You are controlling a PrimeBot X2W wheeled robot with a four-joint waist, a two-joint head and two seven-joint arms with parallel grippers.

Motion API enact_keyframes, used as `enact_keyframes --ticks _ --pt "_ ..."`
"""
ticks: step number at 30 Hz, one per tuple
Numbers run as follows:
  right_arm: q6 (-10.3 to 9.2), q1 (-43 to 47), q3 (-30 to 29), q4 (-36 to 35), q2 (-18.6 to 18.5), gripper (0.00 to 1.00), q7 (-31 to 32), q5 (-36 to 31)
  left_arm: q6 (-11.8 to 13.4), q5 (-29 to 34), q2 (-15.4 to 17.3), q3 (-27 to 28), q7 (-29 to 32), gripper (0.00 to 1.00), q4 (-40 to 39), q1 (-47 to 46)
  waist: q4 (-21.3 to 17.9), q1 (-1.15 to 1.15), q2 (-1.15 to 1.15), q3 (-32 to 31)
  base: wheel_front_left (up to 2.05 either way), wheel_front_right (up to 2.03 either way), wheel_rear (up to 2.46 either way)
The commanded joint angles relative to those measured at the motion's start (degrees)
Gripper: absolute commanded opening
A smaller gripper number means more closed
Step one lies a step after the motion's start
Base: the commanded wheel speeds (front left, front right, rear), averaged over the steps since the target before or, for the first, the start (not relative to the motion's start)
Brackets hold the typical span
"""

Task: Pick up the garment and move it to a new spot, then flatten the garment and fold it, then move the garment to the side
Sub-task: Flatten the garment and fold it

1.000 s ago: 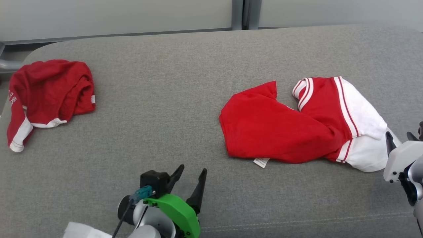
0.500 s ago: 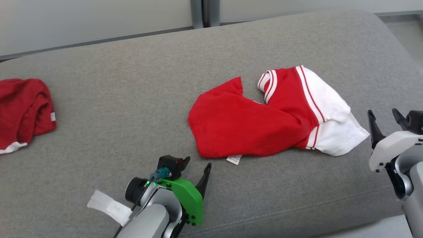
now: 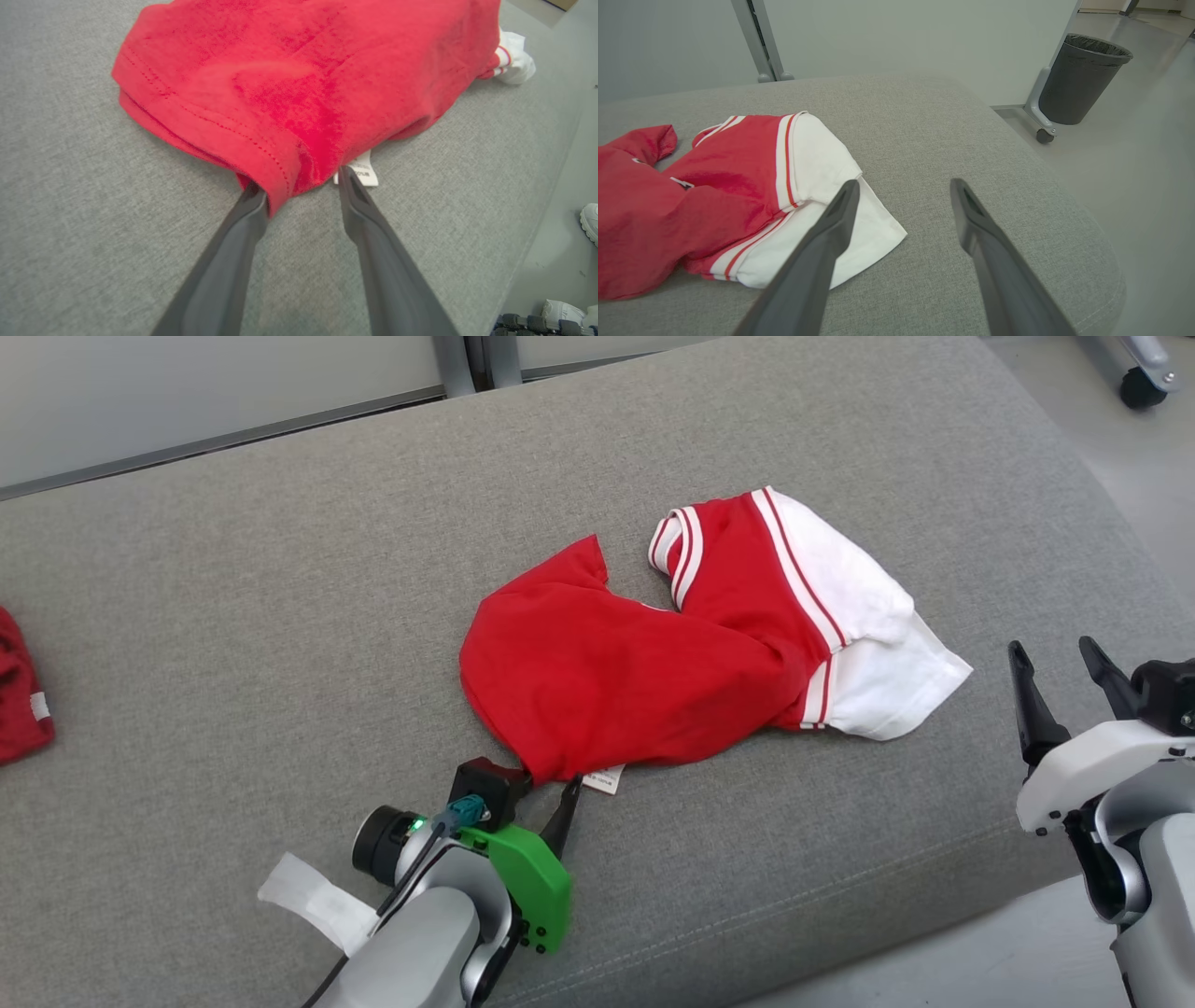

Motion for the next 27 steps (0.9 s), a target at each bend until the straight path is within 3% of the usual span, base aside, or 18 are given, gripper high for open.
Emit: enact_keyframes --ticks 1,2,12,20,27 --pt "-0.09 1.1 -0.9 -0.9 0.3 1.0 0.2 -0.6 -0.2 0.4 -0.2 -0.2 -1.1 0.09 -0.6 -0.9 0.4 0.0 0.0 -0.2 0.0 0.0 0.0" --pt "-0.09 1.6 -1.4 -1.4 0.7 1.0 0.3 -0.8 0.0 0.5 -0.3 -0.2 -1.7 0.0 -1.3 -0.9 0.7 0.0 0.0 -0.3 0.0 0.0 0.0" --pt "-0.09 5.0 -4.8 -3.6 3.3 1.0 0.8 -2.1 3.9 3.9 1.8 1.8 -4.0 0.0 -15.3 1.5 5.5 0.0 0.0 -2.2 0.0 0.0 0.0" --pt "-0.09 6.4 -6.7 -5.1 4.5 1.0 1.3 -3.1 9.5 8.0 6.8 3.5 -4.0 0.0 -37.5 6.6 8.7 0.0 0.0 -3.5 0.0 0.0 0.0" --pt "-0.09 7.0 -7.3 -6.2 5.1 1.0 1.7 -3.7 13.1 11.3 9.7 1.3 1.5 0.0 -56.3 8.7 9.6 0.0 0.0 -3.6 0.0 0.0 0.0"
